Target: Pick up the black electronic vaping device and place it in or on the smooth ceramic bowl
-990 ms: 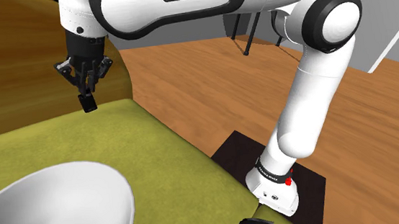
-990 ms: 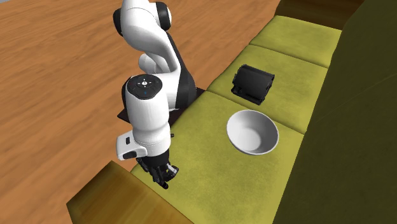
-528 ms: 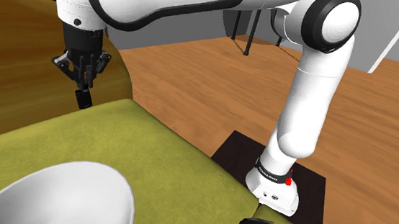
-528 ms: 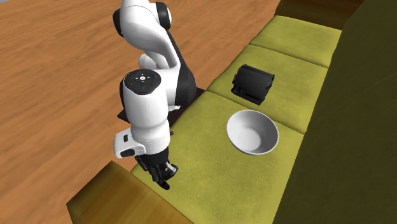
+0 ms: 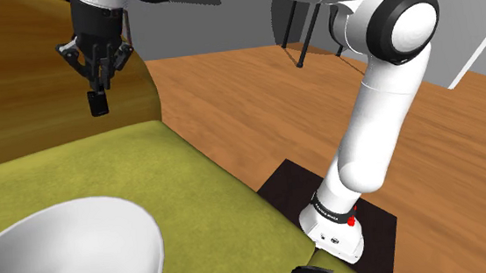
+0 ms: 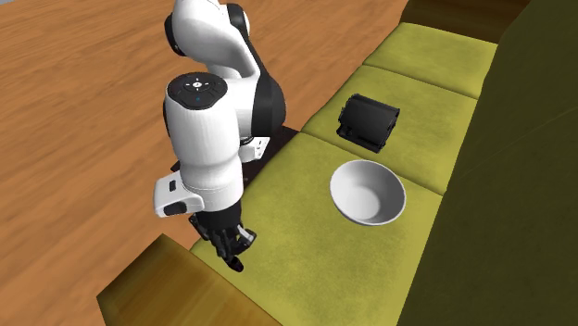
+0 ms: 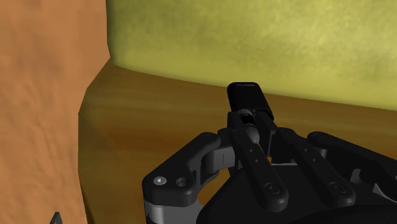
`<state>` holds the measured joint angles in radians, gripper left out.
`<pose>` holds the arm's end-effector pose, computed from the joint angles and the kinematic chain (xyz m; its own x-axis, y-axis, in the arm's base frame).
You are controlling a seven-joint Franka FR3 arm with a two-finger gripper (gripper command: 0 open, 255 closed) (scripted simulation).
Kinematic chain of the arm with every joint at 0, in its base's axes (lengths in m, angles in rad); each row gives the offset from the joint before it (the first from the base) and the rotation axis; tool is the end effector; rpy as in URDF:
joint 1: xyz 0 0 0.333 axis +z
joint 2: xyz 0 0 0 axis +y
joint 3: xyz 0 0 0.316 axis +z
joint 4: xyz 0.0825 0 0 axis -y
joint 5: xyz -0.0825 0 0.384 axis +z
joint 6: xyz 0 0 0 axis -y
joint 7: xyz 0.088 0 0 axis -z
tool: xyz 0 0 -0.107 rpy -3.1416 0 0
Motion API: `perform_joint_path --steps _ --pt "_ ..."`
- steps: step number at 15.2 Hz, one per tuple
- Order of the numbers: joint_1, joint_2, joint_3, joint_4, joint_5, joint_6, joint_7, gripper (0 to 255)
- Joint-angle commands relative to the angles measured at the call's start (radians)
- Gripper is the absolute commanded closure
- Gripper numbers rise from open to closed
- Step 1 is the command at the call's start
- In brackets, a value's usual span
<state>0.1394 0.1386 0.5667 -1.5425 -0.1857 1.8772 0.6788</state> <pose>0.4936 0.3730 0.5993 0.9707 0.0442 0.2361 0.0572 -0.9972 -0.0485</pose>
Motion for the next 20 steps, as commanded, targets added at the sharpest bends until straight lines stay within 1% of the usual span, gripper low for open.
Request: perform_joint_path --steps 1,10,17,20 --pt "0.003 0.005 0.001 0.031 -0.002 -0.027 -0.001 255" --pt "0.027 0.048 0.007 0.205 -0.026 -0.166 -0.002 255" --pt "0.063 0.107 0.013 0.377 -0.064 -0.288 0.001 255" --pt "0.088 0.062 0.033 0.324 -0.053 -0.283 0.056 255"
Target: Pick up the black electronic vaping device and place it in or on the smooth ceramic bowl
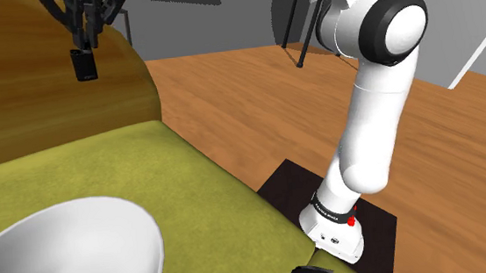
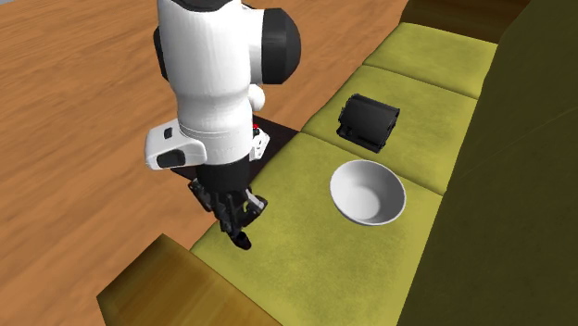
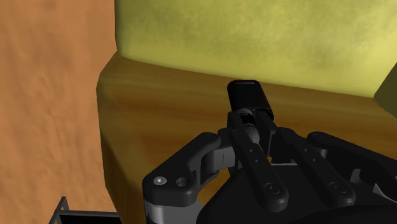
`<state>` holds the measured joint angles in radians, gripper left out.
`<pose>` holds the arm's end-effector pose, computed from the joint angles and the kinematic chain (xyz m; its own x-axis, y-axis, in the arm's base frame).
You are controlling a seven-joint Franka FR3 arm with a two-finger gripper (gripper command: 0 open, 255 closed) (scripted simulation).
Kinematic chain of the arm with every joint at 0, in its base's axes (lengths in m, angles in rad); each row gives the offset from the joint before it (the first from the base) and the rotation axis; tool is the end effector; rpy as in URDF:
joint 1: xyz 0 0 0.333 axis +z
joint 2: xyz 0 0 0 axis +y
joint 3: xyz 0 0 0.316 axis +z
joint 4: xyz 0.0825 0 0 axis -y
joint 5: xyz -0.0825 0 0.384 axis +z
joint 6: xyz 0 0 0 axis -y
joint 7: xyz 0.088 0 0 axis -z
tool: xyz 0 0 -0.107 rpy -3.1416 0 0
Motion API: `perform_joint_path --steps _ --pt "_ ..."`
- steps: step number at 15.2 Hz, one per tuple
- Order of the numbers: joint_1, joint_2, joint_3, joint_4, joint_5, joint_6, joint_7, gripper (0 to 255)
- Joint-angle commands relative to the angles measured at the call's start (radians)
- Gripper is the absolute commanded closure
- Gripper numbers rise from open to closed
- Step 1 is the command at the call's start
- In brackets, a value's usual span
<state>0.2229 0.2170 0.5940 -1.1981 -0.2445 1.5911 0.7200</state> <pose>0.4706 0.3899 0.6945 0.9708 0.0448 0.2357 0.0578 -0.9971 -0.0485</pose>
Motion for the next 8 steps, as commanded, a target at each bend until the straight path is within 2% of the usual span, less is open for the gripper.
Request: perform_joint_path --steps 1,8 --pt "0.014 -0.029 0.013 -0.034 0.007 0.003 0.034 255" --pt "0.1 -0.076 0.069 -0.077 -0.002 -0.018 0.18 255"
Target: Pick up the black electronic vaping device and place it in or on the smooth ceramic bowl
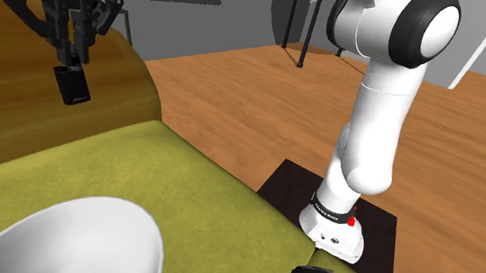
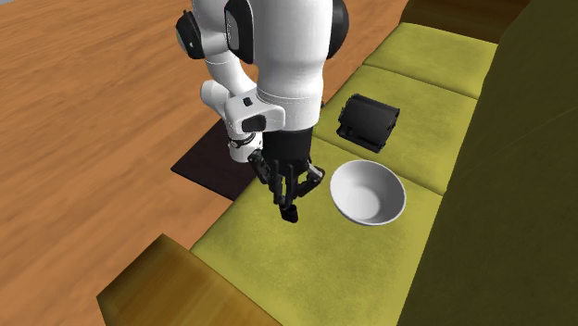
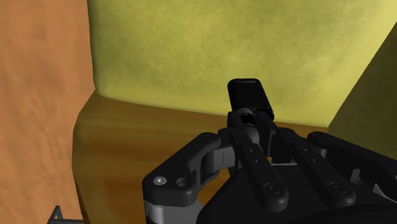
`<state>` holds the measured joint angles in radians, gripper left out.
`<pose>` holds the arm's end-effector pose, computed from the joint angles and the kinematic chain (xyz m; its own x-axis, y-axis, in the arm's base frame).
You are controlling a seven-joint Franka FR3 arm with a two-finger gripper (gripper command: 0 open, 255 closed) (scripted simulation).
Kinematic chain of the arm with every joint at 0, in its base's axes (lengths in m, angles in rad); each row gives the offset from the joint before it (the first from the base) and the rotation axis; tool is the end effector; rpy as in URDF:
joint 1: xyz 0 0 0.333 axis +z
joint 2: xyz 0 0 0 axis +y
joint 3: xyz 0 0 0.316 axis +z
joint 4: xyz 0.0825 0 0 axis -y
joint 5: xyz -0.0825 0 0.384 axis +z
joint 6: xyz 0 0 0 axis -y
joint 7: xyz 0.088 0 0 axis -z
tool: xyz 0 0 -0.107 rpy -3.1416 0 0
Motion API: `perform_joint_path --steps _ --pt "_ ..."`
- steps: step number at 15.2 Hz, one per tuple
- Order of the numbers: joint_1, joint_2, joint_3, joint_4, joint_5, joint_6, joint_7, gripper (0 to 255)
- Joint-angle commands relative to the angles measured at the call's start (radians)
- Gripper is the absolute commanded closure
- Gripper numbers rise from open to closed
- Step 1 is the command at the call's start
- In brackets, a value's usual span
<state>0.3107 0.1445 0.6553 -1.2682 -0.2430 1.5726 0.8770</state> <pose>0.3834 0.4470 0.7011 0.9708 0.0457 0.2356 0.0586 -0.9971 -0.0482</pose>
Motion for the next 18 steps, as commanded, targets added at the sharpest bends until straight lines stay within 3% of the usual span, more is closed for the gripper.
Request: perform_joint_path --steps 1,10,14,17,18 --pt "0.027 -0.004 0.017 -0.007 -0.008 -0.005 0.045 255" --pt "0.204 0.058 0.103 0.078 -0.101 -0.092 0.268 255" --pt "0.323 0.13 0.13 0.169 -0.175 -0.155 0.371 255" --pt "0.443 0.206 0.14 0.274 -0.248 -0.218 0.445 255" --pt "0.426 0.19 0.14 0.237 -0.233 -0.194 0.447 255"
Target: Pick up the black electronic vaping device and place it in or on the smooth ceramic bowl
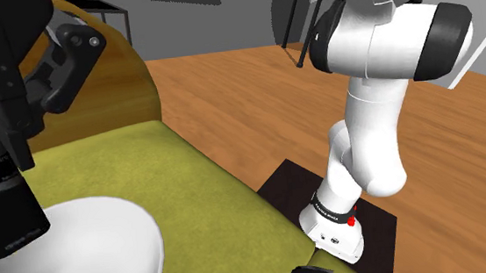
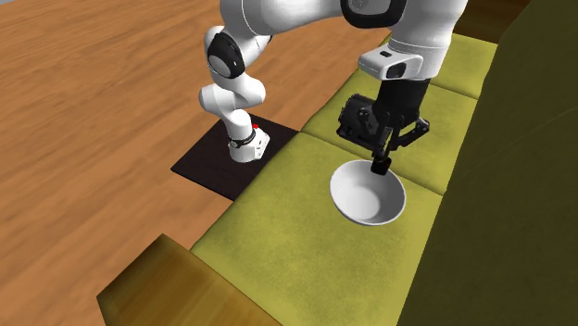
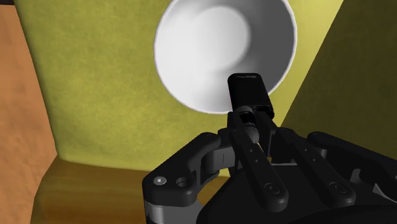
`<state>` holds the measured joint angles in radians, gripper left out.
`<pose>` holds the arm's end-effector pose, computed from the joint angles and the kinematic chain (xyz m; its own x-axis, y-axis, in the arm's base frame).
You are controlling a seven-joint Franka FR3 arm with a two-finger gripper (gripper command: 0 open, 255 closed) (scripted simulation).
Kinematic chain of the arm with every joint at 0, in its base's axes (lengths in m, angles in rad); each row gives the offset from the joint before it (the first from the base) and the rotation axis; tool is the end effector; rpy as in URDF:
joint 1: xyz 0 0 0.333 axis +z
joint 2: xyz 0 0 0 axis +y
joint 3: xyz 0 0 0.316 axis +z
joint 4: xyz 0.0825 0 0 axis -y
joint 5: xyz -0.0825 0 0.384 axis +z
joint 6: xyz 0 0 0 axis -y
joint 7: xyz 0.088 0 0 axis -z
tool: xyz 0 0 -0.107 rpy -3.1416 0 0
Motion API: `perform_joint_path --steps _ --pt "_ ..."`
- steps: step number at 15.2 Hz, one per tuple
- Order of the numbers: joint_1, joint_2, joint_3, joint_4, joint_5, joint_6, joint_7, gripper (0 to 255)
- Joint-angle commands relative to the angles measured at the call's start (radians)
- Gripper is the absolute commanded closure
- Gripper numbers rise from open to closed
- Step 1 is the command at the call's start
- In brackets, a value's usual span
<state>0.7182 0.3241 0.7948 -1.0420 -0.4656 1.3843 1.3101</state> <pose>0.1925 0.5769 0.7062 0.9708 0.0456 0.2353 0.0586 -0.9971 -0.0485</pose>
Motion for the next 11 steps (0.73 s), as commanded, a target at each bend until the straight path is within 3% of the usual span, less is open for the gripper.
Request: perform_joint_path --steps 1,11 --pt "0.002 -0.004 0.003 -0.023 0.002 0.016 0.016 255" --pt "-0.103 -0.105 0.008 -0.291 0.087 0.206 0.025 255"
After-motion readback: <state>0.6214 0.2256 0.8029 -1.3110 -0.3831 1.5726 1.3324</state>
